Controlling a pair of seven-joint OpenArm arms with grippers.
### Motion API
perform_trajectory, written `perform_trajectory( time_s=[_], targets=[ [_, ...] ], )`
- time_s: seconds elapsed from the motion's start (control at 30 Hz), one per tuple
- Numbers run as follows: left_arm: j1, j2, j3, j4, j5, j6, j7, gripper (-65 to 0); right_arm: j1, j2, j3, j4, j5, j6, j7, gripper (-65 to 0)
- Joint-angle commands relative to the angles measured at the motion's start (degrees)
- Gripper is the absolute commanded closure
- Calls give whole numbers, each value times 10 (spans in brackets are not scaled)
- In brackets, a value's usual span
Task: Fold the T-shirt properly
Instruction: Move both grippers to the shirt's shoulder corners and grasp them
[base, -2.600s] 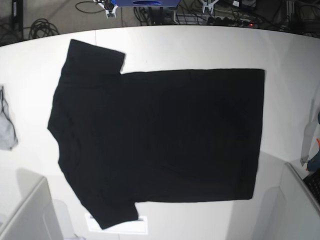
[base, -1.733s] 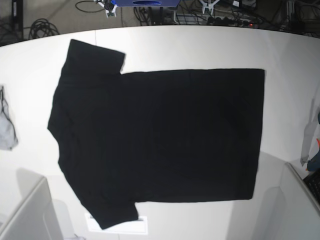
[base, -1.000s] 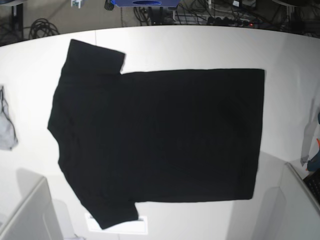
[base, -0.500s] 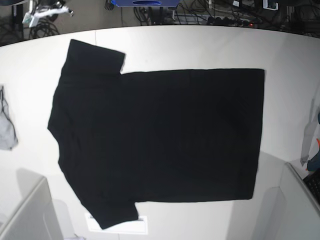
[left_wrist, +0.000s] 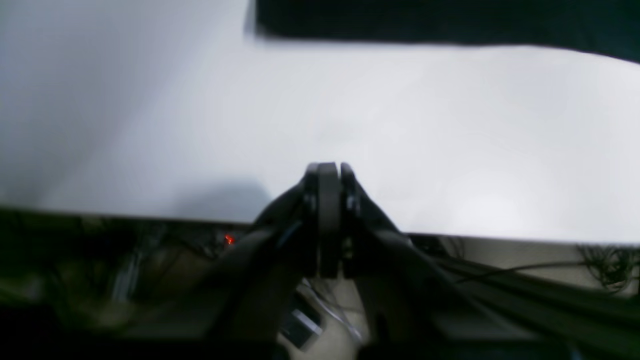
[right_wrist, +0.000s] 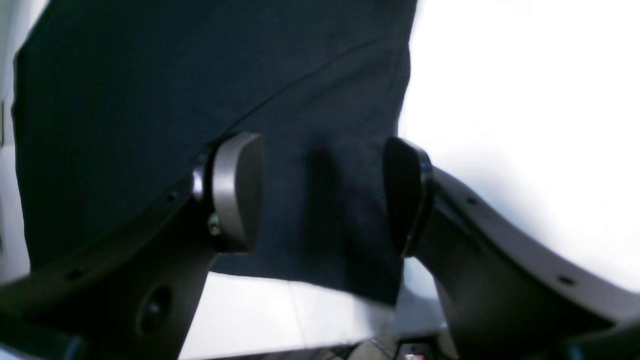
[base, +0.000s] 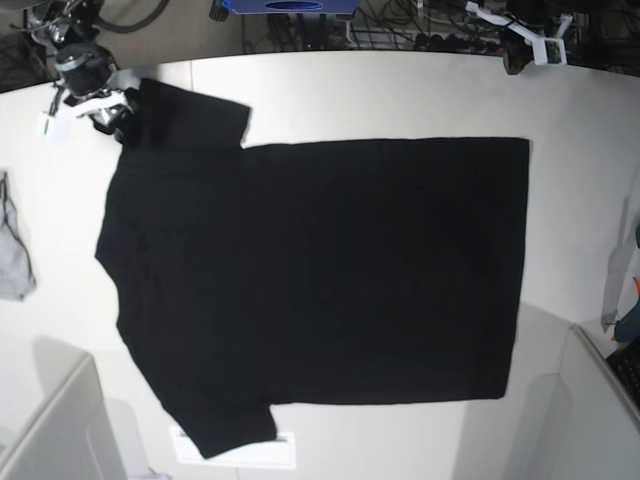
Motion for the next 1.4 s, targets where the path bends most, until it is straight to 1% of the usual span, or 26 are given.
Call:
perform_trajectory(
  time_s=[0.0,0.07,0.1,0.17,0.23,0.3,0.37,0.47,0.5,0.57,0.63,0.7,0.73,0.83,1.03,1.2,1.37],
  targets=[
    [2,-5,-24,8,-13,3,-2,-109,10,7,12,-9,0,6,9,-345],
    [-9,-4,-51,8,-32,0,12,-174,32,8,22,-39,-19,10,0,-347],
    [-16,-4,-62,8,-42,-10,13,-193,41,8,23,-54,-28,16,-5,-347],
    [-27,-1,-81,8,-69,-42,16,-196,52,8,23,-74,-44,30,-14,-347],
    [-34,4,-94,-1,-98,-72,21,-199,55,7,21,-85,-64,36,-15,-345],
    [-48,4,-107,-11,-122,-86,44,-199,54,3,19,-90,-80,36,-18,-345],
    [-73,6,-122,-24,-134,-95,84,-199,45,3,3,-90,-82,37,-18,-342],
    [-112,24,-139,-48,-146,-108,140,-194,25,3,-30,-90,-80,37,-14,-339],
    [-127,34,-145,-54,-147,-115,157,-194,25,3,-35,-91,-82,37,-14,-329],
    [-150,52,-160,-67,-146,-127,186,-194,26,3,-38,-105,-80,37,-14,-264],
    [-175,68,-177,-78,-146,-138,210,-194,34,3,-36,-122,-80,37,-14,-162],
    [-196,82,-191,-90,-145,-138,229,-193,39,4,-35,-134,-80,37,-14,-38],
    [-206,85,-197,-94,-144,-138,235,-193,40,4,-34,-137,-80,37,-14,0],
    [-229,89,-202,-102,-144,-138,247,-193,41,4,-34,-140,-80,37,-14,0],
    [-265,89,-197,-106,-144,-135,249,-193,41,4,-35,-139,-80,36,-14,0],
    [-289,90,-197,-138,-144,-135,249,-193,41,4,-37,-135,-80,36,-14,0],
    [-300,86,-155,-175,-144,-134,249,-193,42,4,-39,-134,-80,36,-14,0]
  ],
)
